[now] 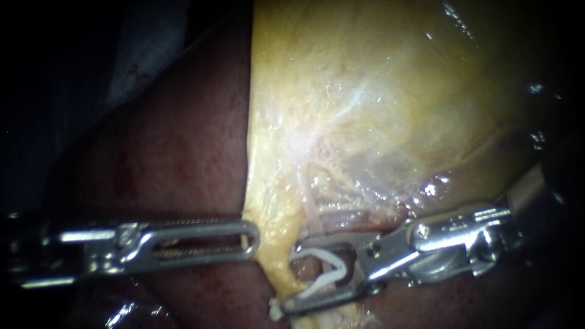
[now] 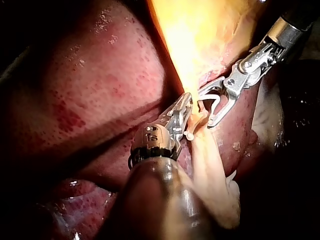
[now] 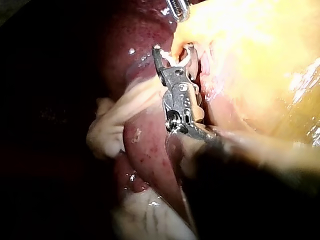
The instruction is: Clipping second clip left tube
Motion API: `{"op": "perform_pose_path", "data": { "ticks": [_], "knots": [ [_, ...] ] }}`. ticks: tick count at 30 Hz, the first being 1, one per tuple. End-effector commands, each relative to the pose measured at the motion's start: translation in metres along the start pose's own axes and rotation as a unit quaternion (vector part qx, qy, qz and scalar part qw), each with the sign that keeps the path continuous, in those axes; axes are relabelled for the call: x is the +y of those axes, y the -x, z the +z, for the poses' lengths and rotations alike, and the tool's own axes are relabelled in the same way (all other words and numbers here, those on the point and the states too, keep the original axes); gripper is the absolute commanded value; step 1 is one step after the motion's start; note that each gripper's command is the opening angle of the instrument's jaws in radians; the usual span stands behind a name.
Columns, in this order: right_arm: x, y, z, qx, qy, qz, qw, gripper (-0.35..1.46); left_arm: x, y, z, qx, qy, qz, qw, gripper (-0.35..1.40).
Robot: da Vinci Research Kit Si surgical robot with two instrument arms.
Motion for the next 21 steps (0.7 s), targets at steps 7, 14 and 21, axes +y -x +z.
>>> {"op": "perform_pose_path", "data": {
  "ticks": [7, 14, 21],
  "knots": [
    [0.0, 0.0007, 0.0021, -0.005, -0.011, 0.004, 0.9999, 0.56, -0.0001, -0.0001, 0.0002, 0.0, 0.001, 0.0, 1.0, -0.35],
    [0.0, 0.0014, 0.0037, -0.009, -0.017, 0.006, 0.9998, 0.55, -0.0002, -0.0001, 0.0002, 0.0, 0.001, 0.0, 1.0, -0.35],
    [0.0002, 0.0014, 0.0038, -0.009, -0.018, 0.014, 0.9997, 0.52, -0.0002, -0.0002, 0.0002, 0.0, 0.001, 0.0, 1.0, -0.35]
  ]
}}
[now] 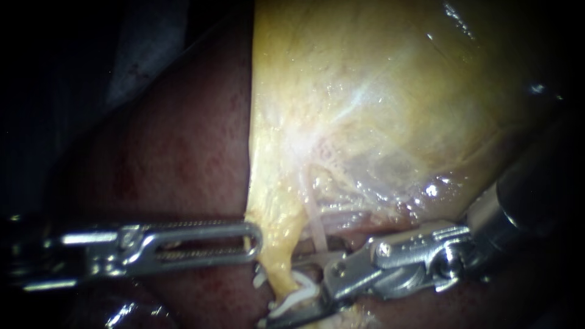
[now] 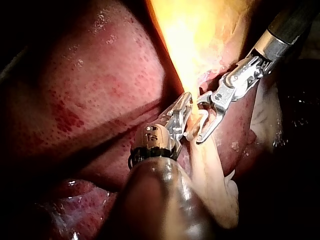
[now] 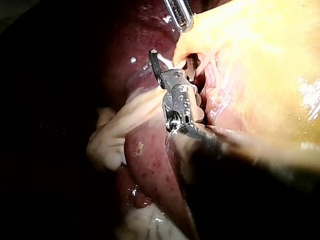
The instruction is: Clipping second clip left tube
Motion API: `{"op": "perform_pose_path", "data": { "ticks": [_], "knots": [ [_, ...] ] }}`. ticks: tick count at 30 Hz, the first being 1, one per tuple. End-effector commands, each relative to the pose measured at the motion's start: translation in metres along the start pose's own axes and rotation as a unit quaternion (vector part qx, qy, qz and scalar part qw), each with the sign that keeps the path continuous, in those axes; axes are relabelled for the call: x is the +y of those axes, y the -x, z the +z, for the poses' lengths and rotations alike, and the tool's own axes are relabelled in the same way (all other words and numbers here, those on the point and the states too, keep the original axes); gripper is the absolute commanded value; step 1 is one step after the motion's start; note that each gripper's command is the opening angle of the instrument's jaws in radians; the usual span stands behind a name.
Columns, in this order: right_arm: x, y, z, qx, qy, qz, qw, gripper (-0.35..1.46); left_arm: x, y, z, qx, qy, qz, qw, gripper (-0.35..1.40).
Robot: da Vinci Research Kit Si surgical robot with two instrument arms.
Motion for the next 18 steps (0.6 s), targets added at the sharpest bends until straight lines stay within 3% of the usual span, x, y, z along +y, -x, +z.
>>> {"op": "perform_pose_path", "data": {
  "ticks": [1, 5, 12, 15, 18],
  "knots": [
    [0.0, 0.0, 0.0, 0.0, 0.0, 0.0, 1.0, 0.51, 0.0, 0.0, 0.0, 0.0, 0.0, 0.0, 1.0, -0.35],
    [0.0004, 0.0, 0.0, -0.004, 0.002, 0.013, 0.9999, 0.44, 0.0, 0.0, 0.0001, 0.0, 0.0, 0.0, 1.0, -0.35],
    [0.001, 0.0006, -0.0008, -0.024, -0.001, 0.028, 0.9993, -0.14, 0.0, -0.0001, 0.0002, 0.0, 0.0, 0.0, 1.0, -0.35],
    [0.0012, 0.0005, -0.0011, -0.024, -0.004, 0.027, 0.9993, -0.31, 0.0, -0.0001, 0.0002, 0.0, 0.0, 0.0, 1.0, -0.35],
    [0.0012, 0.0005, -0.0012, -0.025, -0.006, 0.028, 0.9993, -0.35, 0.0, -0.0001, 0.0002, 0.0, 0.0, 0.0, 1.0, -0.35]
  ]
}}
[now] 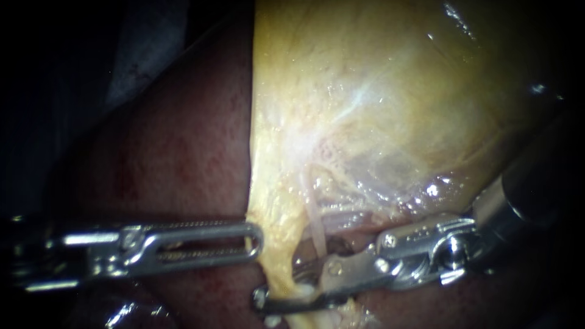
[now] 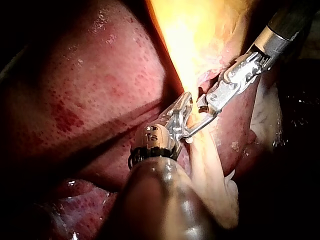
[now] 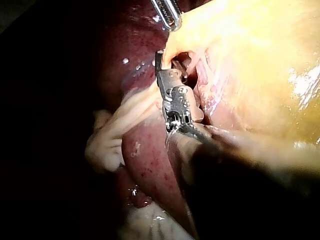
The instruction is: Clipping second clip left tube
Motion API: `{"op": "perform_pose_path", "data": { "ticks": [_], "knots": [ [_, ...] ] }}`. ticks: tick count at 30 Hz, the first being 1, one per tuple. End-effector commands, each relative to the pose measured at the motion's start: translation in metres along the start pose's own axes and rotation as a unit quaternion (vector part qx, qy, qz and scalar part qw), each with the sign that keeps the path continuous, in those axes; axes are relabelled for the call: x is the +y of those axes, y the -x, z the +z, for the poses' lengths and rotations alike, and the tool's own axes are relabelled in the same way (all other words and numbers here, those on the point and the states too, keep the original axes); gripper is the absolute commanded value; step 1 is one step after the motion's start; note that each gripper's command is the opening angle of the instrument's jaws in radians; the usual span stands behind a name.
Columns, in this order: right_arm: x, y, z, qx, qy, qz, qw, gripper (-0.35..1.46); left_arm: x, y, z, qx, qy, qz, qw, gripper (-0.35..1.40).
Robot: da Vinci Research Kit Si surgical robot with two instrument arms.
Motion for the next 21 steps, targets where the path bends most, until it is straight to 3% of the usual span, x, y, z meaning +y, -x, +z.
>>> {"op": "perform_pose_path", "data": {
  "ticks": [1, 21],
  "knots": [
    [0.0, 0.0, 0.0, 0.0, 0.0, -0.001, 1.0, -0.35, 0.0, 0.0, 0.0, 0.0, 0.0, 0.0, 1.0, -0.35],
    [0.0001, 0.0001, -0.0001, -0.001, -0.003, 0.006, 1.0, -0.35, 0.0, 0.0, 0.0002, 0.0, 0.0, 0.0, 1.0, -0.35]
  ]
}}
